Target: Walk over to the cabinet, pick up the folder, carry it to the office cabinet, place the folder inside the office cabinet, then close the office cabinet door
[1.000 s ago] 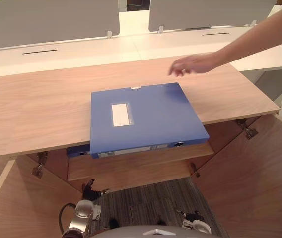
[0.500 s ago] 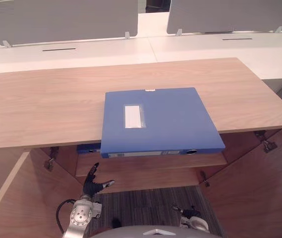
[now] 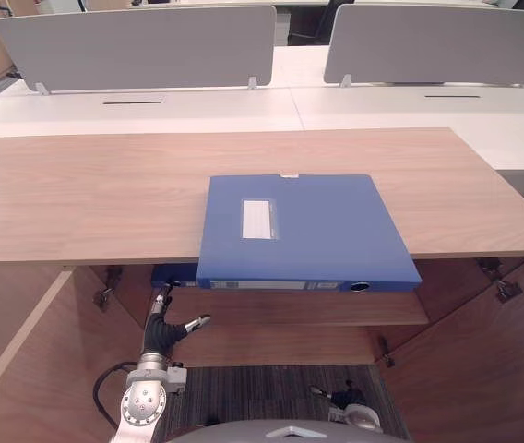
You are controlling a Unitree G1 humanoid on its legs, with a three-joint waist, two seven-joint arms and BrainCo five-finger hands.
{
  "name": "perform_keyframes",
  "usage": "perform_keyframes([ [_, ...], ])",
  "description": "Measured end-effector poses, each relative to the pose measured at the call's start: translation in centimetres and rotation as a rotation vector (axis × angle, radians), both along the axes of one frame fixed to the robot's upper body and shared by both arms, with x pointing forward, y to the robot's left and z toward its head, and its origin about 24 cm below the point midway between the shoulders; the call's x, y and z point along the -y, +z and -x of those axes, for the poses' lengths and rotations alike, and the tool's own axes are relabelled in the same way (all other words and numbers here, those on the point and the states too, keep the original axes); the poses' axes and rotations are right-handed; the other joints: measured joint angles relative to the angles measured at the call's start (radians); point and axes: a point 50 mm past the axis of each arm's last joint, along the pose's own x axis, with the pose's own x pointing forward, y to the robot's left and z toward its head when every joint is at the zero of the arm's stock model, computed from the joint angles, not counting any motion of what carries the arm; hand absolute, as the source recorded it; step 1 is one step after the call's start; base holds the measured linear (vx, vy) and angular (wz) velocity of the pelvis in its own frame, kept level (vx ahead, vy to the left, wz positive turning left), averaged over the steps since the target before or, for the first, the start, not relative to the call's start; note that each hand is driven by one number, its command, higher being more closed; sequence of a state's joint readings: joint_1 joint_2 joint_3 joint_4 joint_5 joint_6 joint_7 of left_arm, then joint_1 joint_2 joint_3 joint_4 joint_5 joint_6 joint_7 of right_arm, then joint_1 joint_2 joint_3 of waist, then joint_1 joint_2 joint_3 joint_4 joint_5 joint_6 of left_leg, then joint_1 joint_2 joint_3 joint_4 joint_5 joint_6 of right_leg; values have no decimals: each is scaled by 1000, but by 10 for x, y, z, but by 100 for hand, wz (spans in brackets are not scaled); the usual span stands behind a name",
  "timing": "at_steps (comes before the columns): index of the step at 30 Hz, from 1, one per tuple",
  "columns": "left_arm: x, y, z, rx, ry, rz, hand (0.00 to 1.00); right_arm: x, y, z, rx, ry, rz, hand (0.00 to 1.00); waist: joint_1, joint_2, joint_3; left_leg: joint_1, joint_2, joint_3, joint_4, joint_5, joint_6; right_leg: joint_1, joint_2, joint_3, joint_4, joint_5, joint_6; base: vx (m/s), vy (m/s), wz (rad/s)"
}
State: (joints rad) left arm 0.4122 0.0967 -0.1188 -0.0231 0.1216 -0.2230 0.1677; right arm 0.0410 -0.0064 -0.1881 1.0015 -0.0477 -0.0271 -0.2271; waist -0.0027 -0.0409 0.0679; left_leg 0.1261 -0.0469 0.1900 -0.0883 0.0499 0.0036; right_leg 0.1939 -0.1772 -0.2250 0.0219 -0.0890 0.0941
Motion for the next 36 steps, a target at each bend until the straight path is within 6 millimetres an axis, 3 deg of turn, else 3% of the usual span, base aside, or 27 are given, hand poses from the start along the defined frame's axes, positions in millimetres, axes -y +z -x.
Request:
perform_keyframes([
  [12, -1, 22, -4, 114, 17, 43, 0, -3, -2, 4, -27, 63, 16, 0, 4, -4, -5, 11, 2, -15, 0, 7, -1, 15, 2, -9, 1, -10, -2, -11, -5, 3],
  [24, -5, 30, -5, 150, 38, 47, 0, -3, -3, 6, -41, 84, 19, 0, 11, -15, -15, -2, 2, -27, 0, 14, -2, 9, 4, -21, 1, -10, -2, -1, -4, 3],
  [26, -6, 38, -6, 184, 44, 79, 0, -1, -3, 6, -42, 87, 24, 0, 11, -15, -15, -2, 3, -27, 0, 14, -1, 9, 5, -20, 1, -10, -2, 0, 0, 0],
  [36, -6, 35, 2, 160, 40, 248, 0, 2, -3, 6, -45, 115, 44, 0, 10, -15, -10, 38, 3, -27, 0, 14, -2, 49, 5, -21, 5, -12, -7, 0, 0, 0],
])
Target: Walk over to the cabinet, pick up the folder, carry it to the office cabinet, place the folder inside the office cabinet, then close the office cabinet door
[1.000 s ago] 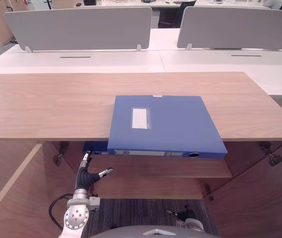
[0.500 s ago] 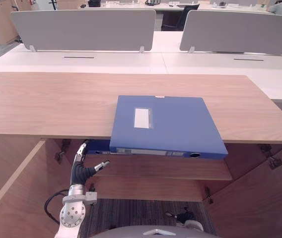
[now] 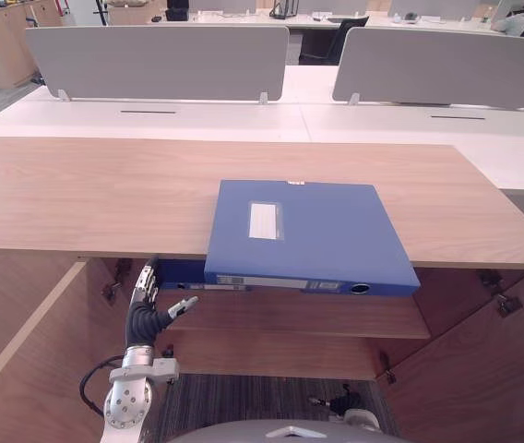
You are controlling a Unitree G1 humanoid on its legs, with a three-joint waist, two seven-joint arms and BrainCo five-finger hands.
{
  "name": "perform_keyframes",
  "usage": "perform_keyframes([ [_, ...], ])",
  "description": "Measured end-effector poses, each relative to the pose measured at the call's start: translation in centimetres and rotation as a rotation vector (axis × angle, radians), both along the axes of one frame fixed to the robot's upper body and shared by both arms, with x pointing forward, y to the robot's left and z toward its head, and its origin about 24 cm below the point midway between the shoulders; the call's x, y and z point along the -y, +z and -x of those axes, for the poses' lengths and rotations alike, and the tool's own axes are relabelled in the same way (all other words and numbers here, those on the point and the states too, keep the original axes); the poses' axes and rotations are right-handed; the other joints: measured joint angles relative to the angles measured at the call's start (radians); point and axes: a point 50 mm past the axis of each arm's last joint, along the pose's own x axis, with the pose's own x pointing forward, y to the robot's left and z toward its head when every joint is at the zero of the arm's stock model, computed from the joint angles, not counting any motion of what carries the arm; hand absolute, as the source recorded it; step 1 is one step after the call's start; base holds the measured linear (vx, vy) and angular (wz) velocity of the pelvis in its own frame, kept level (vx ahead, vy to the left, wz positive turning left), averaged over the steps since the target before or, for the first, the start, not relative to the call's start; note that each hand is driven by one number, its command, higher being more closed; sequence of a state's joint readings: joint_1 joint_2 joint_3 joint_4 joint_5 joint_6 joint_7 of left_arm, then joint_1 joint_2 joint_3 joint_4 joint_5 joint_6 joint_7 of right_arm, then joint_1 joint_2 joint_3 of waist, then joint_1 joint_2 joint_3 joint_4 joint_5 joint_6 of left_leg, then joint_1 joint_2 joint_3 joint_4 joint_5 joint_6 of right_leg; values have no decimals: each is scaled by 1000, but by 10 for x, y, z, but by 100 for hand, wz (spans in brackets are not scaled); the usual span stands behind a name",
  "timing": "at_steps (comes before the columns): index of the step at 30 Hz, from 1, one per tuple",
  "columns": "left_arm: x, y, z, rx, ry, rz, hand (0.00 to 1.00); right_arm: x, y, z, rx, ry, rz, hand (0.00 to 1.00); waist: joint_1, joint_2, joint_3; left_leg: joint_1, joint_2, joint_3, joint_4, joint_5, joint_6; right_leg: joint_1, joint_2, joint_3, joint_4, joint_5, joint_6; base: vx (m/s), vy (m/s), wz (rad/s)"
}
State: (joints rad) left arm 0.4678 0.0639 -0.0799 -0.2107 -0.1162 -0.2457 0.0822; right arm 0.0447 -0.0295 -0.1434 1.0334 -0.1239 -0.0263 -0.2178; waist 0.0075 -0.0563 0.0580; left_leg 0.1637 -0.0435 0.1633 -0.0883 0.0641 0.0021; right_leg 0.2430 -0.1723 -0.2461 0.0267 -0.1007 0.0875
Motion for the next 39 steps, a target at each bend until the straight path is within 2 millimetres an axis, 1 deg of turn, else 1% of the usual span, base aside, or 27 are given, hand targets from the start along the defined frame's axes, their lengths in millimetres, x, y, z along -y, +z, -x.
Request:
perform_keyframes([
  [4, 0, 2, 1, 11, 15, 29, 0, 1, 0, 1, -3, 0, -14, 0, 6, 6, 4, 13, 2, 0, 0, 0, 0, 8, 0, 2, 7, -4, -4, -48, 1, -1],
  [5, -1, 2, 2, 14, 20, 59, 0, 1, 0, 2, -2, 0, -19, 0, 7, 6, 4, 15, 2, -1, 0, 0, 0, 7, 0, 2, 13, -5, -2, -33, 6, 1],
  [10, -9, 0, 6, 7, 69, 94, 0, 3, 0, 7, 2, -18, -24, 0, 9, 5, 5, 26, 0, -7, 0, 1, 1, 21, -3, 0, 16, -7, 1, -14, 7, 3],
  [13, -11, 0, 6, 9, 89, 95, 0, 4, -1, 11, -4, -22, -23, 0, 10, 0, 5, 35, -4, -22, 0, 1, 1, 38, -7, -14, 17, -10, 6, -10, 4, 14],
  [15, -14, 2, 6, 15, 105, 80, 0, 4, -1, 12, -6, -22, -23, 0, 12, 3, 4, 35, -4, -25, 0, 2, 0, 39, -7, -15, 18, -10, 6, -5, 2, 5],
  [16, -16, 7, 6, 32, 112, 55, 0, 4, -1, 12, -6, -22, -23, 0, 13, 5, 2, 37, -4, -25, 0, 2, 0, 40, -6, -14, 18, -10, 6, 0, 0, 0],
  [17, -18, 16, 5, 64, 119, 17, 0, 4, -1, 14, -13, -24, -24, 0, 12, 0, 2, 36, -1, -23, 0, 2, -2, 39, -6, -11, 19, -9, 6, 0, 0, 0],
  [18, -20, 22, 5, 87, 128, -5, 0, 4, -2, 14, -14, -24, -24, 0, 12, 3, -1, 36, -1, -23, 0, 2, -2, 38, -6, -10, 20, -9, 6, 0, 0, 0],
  [20, -23, 39, 2, 161, 144, -46, 0, 5, -2, 14, -14, -24, -23, 0, 8, 1, -2, 33, 1, -22, 0, 2, -3, 35, -5, -8, 21, -8, 8, 0, 0, 0],
  [21, -25, 48, 0, 203, 150, -73, 0, 5, -1, 13, -14, -24, -23, 0, 6, 1, -2, 31, 1, -21, 0, 3, -4, 34, -4, -7, 21, -6, 11, 0, 0, 0],
  [23, -27, 58, -5, 259, 156, -85, 0, 7, -1, 13, -14, -21, -21, 0, 4, 4, -4, 29, 2, -15, 0, 2, -4, 33, -4, 1, 21, -5, 12, -33, 8, -7],
  [25, -27, 61, -9, 278, 144, -95, 0, 9, -1, 12, -15, -17, -18, 0, 2, 4, -5, 29, 3, -11, 0, 2, -4, 31, -2, 10, 21, -5, 12, -22, 16, -8],
  [26, -27, 65, -11, 296, 133, -108, 0, 12, -2, 15, -26, -16, -13, 0, -3, 5, -6, 28, 3, -7, 0, 2, -4, 27, -2, 16, 22, -5, 12, -13, 21, -7],
  [30, -28, 74, -20, 344, 106, -135, 0, 16, -5, 26, -74, -15, -16, 0, -8, 6, -22, 16, 5, 1, 0, 3, -3, 4, 1, 27, 26, -3, 10, 11, 19, -7],
  [31, -30, 75, -26, 354, 96, -157, 0, 17, -6, 28, -80, -19, -18, 0, -10, 6, -22, 17, 5, 0, 0, 8, 2, 4, 1, 25, 25, -2, 8, 38, 11, 1],
  [33, -35, 76, -34, 354, 83, -208, 0, 18, -6, 29, -82, -21, -18, 0, -13, 8, -22, 19, 5, 1, 0, 9, 3, 5, 2, 25, 24, -1, 8, 0, 0, 0],
  [35, -46, 69, -49, 318, 92, -306, 0, 19, -5, 29, -81, -21, -16, 0, -18, 11, -23, 19, 7, 1, 0, 5, -3, 5, 4, 25, 21, 0, 6, 0, 0, 0],
  [36, -49, 67, -52, 303, 96, -334, 0, 19, -5, 29, -81, -21, -16, 0, -20, 12, -23, 19, 8, 2, 0, 5, -4, 5, 5, 25, 20, 0, 5, 0, 0, 0],
  [37, -55, 62, -56, 269, 104, -400, 0, 18, -5, 29, -81, -20, -16, 0, -23, 12, -23, 17, 9, 2, 0, 4, -4, 5, 6, 25, 17, 1, 4, 0, 0, 0],
  [38, -57, 58, -58, 244, 108, -464, 0, 18, -5, 29, -81, -20, -16, 0, -27, 11, -23, 13, 9, 2, 0, 4, -5, 3, 7, 25, 13, 2, 2, 0, 0, 0],
  [39, -58, 56, -59, 232, 107, -489, 0, 18, -5, 29, -82, -20, -16, 0, -29, 11, -23, 12, 9, 2, 0, 4, -5, 3, 7, 25, 11, 2, 2, 0, 0, 0],
])
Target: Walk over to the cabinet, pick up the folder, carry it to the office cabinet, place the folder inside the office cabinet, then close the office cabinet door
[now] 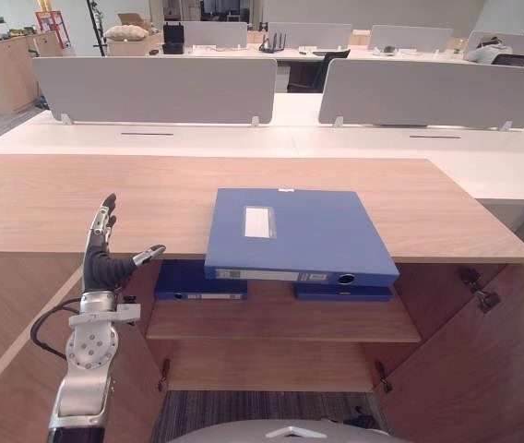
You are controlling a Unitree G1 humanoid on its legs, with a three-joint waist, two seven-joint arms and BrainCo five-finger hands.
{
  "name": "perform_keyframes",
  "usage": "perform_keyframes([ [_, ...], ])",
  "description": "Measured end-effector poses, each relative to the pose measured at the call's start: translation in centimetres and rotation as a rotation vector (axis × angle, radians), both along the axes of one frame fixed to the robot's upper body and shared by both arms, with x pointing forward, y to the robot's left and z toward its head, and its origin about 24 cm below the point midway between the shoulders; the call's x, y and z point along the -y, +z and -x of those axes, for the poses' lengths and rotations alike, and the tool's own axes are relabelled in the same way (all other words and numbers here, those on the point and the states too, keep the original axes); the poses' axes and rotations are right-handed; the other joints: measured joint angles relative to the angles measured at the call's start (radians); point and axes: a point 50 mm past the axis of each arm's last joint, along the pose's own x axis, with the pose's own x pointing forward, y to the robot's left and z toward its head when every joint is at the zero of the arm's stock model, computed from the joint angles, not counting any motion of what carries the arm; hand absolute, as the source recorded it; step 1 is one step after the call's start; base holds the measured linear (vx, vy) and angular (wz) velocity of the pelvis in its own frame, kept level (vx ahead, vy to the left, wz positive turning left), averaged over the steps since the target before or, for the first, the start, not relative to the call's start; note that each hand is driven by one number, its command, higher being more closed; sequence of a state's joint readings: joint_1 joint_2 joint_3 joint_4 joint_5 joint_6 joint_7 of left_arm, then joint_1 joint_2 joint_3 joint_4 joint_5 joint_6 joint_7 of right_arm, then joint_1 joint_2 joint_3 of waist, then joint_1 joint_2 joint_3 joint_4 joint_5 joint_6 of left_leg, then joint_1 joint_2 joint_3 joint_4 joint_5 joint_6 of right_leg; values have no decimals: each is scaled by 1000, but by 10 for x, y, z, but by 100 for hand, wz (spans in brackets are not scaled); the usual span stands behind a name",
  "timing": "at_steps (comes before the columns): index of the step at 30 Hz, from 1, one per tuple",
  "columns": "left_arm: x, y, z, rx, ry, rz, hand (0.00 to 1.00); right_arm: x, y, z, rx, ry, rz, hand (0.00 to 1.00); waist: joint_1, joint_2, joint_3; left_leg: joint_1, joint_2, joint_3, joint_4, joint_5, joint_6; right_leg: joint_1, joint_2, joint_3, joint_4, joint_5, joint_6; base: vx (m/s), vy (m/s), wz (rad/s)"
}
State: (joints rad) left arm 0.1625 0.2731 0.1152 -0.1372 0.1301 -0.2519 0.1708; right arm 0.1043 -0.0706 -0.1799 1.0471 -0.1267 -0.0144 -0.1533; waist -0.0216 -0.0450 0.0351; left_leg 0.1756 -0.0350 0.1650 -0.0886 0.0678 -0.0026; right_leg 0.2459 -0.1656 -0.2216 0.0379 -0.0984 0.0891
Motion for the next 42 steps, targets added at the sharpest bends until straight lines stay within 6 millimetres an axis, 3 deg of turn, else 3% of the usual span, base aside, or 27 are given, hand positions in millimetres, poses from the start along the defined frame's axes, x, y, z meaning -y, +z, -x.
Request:
perform_keyframes([
  [5, 3, -28, -1, -144, 34, -151, 0, 1, -1, 3, -14, 0, 12, 0, -2, -2, 0, -8, -2, 1, 0, -7, -3, -2, 0, 0, -14, 0, 0, 33, 5, 0],
  [7, 6, -29, -1, -140, 47, -161, 0, 2, -2, 7, -32, -3, 15, 0, 3, -3, 0, -10, -6, 1, 0, -9, -3, -3, 0, 0, -17, -1, -1, 40, -2, 0],
  [9, 18, -18, 14, -100, 43, -118, 0, 2, -3, 10, -43, -7, 16, 0, 0, -11, -7, -16, -4, 2, 1, -6, 1, -9, -1, 4, -11, 2, 1, 62, -5, -3],
  [11, 47, 3, 38, -9, -52, -43, 0, 2, -4, 15, -61, -18, 20, 0, 5, -19, -10, -30, -4, 3, 1, -6, 1, -25, -2, 14, -8, 11, 5, 81, 1, 0],
  [12, 72, 15, 50, 50, -166, 40, 0, 4, -5, 21, -84, -33, 29, 0, 13, -19, -12, -35, -4, 3, 1, -6, 1, -31, -1, 26, -8, 17, -2, 61, 12, 4],
  [14, 80, 20, 52, 92, -199, 152, 0, 8, -6, 24, -93, -45, 35, 0, 20, -9, -17, -32, -2, 3, 1, -6, 1, -32, 1, 49, -3, 20, -5, 0, 0, 0],
  [18, 78, 22, 50, 113, -181, 247, 0, 8, -5, 21, -89, -14, 40, 0, 12, 3, -16, -35, 8, 10, 0, -9, -8, -41, 7, 59, 16, 11, -8, -75, -4, -6],
  [23, 81, 31, 52, 159, -210, 281, 0, 6, -5, 20, -91, 17, 43, 0, 8, 0, -10, -38, 16, 2, 0, 11, -12, -59, 12, 69, 33, -17, 8, -103, -6, 2],
  [33, 86, 40, 53, 198, -237, 177, 0, 4, -5, 18, -89, 49, 45, 0, 7, -11, -24, -69, 14, 1, 0, 33, -2, -75, 16, 73, -1, 27, 21, -22, 13, 2],
  [42, 90, 19, 50, 102, -236, 80, 0, 2, -6, 19, -93, 57, 44, 0, 6, -6, -26, -68, 6, -14, 0, 32, 5, -67, 14, 56, -5, 24, 17, -2, 14, 4],
])
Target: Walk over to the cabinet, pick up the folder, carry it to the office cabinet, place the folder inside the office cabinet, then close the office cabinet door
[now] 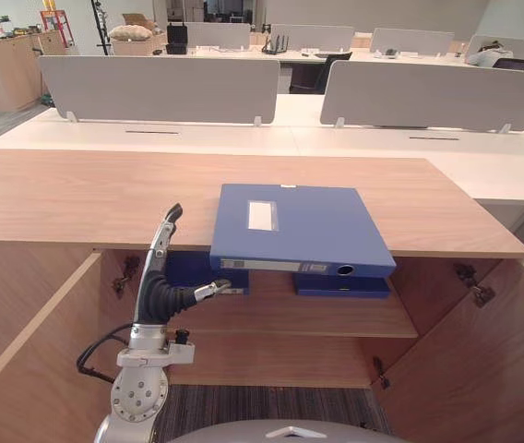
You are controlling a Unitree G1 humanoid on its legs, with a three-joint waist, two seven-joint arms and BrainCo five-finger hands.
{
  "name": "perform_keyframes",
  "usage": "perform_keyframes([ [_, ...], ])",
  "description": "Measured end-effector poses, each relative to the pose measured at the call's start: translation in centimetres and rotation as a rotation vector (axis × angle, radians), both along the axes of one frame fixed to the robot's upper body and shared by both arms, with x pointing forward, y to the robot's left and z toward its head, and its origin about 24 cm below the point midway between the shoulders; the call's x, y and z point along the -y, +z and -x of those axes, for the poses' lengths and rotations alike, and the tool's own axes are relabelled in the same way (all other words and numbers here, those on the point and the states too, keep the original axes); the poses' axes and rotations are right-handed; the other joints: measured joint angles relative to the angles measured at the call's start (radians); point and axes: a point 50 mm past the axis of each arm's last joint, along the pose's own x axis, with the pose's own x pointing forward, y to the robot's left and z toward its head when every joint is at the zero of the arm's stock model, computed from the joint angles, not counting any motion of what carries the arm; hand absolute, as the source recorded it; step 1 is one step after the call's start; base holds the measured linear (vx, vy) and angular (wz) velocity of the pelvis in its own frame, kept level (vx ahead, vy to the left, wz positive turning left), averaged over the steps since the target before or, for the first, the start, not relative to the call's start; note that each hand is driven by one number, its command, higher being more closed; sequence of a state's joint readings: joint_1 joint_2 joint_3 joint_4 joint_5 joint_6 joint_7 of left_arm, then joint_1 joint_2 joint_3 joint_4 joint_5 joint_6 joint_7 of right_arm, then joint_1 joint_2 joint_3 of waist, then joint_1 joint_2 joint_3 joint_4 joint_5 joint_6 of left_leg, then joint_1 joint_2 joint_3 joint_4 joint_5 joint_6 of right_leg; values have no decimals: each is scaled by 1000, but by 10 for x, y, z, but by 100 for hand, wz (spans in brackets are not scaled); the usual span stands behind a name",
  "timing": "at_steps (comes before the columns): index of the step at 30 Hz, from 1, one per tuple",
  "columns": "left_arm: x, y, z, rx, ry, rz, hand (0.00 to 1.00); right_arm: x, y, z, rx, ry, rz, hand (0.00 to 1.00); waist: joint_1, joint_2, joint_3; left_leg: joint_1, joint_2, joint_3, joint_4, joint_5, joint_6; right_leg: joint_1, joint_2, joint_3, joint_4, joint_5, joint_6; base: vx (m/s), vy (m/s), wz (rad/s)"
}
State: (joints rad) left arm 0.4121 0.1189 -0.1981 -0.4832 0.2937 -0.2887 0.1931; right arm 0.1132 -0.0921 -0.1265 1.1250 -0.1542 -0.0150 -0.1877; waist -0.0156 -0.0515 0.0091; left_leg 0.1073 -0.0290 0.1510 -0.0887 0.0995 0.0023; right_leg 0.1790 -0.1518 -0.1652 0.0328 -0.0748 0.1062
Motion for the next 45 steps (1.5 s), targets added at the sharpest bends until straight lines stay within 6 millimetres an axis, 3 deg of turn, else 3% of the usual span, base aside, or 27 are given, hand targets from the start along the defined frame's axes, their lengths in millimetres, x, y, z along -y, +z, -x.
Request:
perform_keyframes([
  [11, 11, -9, -2, -23, -37, -108, 0, -1, 0, 0, -1, 5, -1, 0, -9, 8, -9, 1, -6, -15, 0, -1, 0, 14, 1, -7, -12, -8, -19, 36, 5, 4],
  [24, 25, 5, -13, 100, -93, -273, 0, -2, 0, 0, -5, 26, -2, 0, -21, 6, -36, 1, -5, -12, 0, -12, -9, 15, 2, -6, -21, -7, -25, 23, -5, -1],
  [45, 38, 2, -10, 153, -192, -516, 0, 0, 0, 1, -4, 3, -3, 0, -44, 13, -48, 1, -4, 3, 0, -24, -10, 9, 3, 10, -25, -11, -33, 0, 0, -1],
])
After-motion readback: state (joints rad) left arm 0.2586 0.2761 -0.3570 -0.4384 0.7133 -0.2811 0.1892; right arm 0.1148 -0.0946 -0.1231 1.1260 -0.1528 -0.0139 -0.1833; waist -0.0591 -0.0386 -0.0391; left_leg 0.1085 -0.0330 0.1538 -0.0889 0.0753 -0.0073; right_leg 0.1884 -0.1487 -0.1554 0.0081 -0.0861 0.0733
